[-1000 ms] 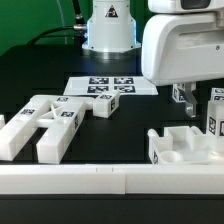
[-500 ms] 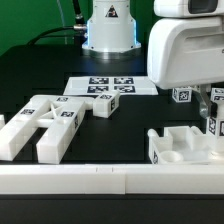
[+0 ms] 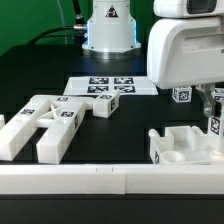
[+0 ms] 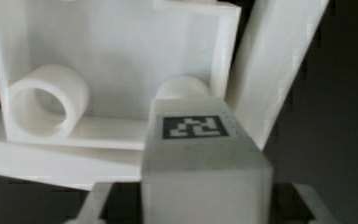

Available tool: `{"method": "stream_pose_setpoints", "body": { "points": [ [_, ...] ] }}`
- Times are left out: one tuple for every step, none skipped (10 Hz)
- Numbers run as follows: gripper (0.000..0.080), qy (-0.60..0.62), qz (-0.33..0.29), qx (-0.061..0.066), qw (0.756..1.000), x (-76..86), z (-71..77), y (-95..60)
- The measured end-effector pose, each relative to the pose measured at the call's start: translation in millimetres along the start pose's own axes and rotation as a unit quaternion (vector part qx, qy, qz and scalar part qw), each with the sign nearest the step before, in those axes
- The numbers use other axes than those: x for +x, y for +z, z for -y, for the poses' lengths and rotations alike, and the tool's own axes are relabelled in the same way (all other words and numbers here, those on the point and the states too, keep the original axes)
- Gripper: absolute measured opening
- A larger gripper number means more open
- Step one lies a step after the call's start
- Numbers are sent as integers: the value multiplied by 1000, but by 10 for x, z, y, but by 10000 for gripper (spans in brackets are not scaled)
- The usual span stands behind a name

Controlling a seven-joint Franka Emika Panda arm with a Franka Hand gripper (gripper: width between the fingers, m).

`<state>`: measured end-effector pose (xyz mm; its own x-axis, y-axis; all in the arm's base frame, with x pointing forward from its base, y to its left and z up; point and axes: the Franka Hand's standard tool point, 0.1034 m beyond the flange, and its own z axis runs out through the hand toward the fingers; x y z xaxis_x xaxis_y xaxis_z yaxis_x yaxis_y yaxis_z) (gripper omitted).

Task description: Assemble chair

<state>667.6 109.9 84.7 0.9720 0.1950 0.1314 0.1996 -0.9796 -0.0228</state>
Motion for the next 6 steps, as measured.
{"method": "stream_pose_setpoints", "body": {
  "points": [
    [291,35,-1,2,999,3,15,4],
    [291,108,-3,2,994,12,38,5],
    [291,170,-3,3,985,12,33,7],
    [291,229,-3,5,973,12,26,9],
    [291,278,-2,7,961,12,20,10],
    [291,317,-1,10,948,12,10,11]
  ]
}}
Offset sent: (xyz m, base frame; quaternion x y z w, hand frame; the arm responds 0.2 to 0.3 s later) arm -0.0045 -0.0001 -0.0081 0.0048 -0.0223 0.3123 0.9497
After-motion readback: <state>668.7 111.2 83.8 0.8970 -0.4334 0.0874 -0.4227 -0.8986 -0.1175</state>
